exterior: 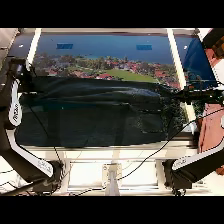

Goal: Fold the clothes and pants, and hang the long-sleeved shirts on hangers.

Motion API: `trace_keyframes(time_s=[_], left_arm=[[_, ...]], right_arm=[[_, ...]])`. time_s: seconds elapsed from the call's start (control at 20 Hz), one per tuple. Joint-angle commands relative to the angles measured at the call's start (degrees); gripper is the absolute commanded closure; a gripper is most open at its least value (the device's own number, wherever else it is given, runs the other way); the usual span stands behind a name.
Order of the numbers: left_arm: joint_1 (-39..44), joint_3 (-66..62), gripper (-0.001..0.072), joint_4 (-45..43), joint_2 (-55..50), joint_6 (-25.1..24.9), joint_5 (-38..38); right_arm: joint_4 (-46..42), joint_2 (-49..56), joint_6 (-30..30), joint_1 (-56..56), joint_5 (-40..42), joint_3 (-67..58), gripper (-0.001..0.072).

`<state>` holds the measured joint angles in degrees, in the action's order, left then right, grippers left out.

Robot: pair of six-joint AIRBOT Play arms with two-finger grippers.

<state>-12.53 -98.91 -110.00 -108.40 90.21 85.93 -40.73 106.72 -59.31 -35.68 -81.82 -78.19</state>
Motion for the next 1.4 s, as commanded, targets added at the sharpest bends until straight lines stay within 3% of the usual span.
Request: trace_keyframes(time_s=[0.0, 0.25, 0.3, 0.35, 0.4, 0.45, 0.5, 0.65, 0.7, 0.75, 0.85, 0.9, 0.95, 1.0, 1.1, 1.15, 1.2, 1.35], left_arm=[[-1.5, 0.1, 0.0674, -2.0, 0.0, 1.6, -0.9], [-1.5, 0.1, 0.0661, -1.6, 0.0, 1.5, 1.5], [-1.5, 0.1, 0.0545, -1.6, 0.0, 1.2, 2.0], [-1.5, 0.1, 0.0231, -1.7, 0.0, 0.9, 2.7], [-1.5, 0.1, 0.0020, -2.3, 0.0, 0.9, 3.3], [-1.5, 0.1, 0.0015, -2.6, 0.0, 0.9, 3.9], [-1.5, 0.1, 0.0015, -3.5, 0.0, 0.9, 4.5], [-1.5, 0.1, 0.0015, -15.2, 0.0, -3.8, 7.3], [-2.0, 0.1, 0.0040, -19.8, 0.5, -1.9, 7.8], [-3.0, 0.1, 0.0125, -20.1, 1.4, -0.6, 7.4], [-5.1, 0.1, 0.0420, -20.1, 3.7, -2.6, 7.3], [-6.3, 0.1, 0.0470, -20.1, 5.0, -2.6, 6.8], [-7.7, 0.1, 0.0471, -20.1, 6.5, -2.6, 6.3], [-9.0, 0.1, 0.0471, -19.9, 8.0, -2.6, 6.0], [-11.9, 0.1, 0.0475, -17.6, 11.4, -2.6, 4.7], [-13.2, 0.1, 0.0519, -16.5, 13.2, -2.6, 4.0], [-14.7, 0.1, 0.0680, -14.6, 15.3, -2.7, 2.7], [-21.0, 0.1, 0.0673, 1.4, 21.0, -11.1, 0.8]], right_arm=[[-0.1, 0.0, 0.0, 0.7, 0.1, 0.0, 0.0678], [-0.1, 0.0, 0.0, 1.1, 0.4, 0.0, 0.0678], [-0.1, 0.0, 0.0, 1.1, 0.4, 0.0, 0.0677], [-0.1, 0.0, 0.0, 1.1, 0.4, 0.0, 0.0587], [-0.1, 0.0, 0.0, 1.1, 0.3, 0.0, 0.0376], [0.0, 0.0, 0.0, 1.1, 0.0, 0.0, 0.0243], [0.0, 0.0, 0.0, 1.1, -0.4, 0.0, 0.0238], [-0.5, -0.1, 0.0, 0.6, -4.4, -1.1, 0.0239], [-0.7, -0.1, -0.1, 0.1, -6.2, -2.6, 0.0241], [-1.0, -0.1, -0.9, -0.6, -8.1, -4.8, 0.0243], [-1.9, -0.1, -4.5, -2.3, -11.2, -10.2, 0.0270], [-2.1, -0.1, -6.0, -3.3, -12.8, -13.2, 0.0272], [-3.2, -0.1, -7.7, -4.2, -14.8, -16.4, 0.0294], [-5.0, -0.1, -9.2, -5.1, -16.8, -19.4, 0.0381], [-9.6, -0.7, -11.3, -6.7, -20.1, -24.2, 0.0642], [-11.3, -1.9, -12.1, -7.5, -20.1, -25.4, 0.0678], [-11.9, -3.5, -12.0, -8.3, -19.8, -25.6, 0.0677], [-12.1, -10.3, -12.0, -11.3, -18.4, -24.4, 0.0679]])
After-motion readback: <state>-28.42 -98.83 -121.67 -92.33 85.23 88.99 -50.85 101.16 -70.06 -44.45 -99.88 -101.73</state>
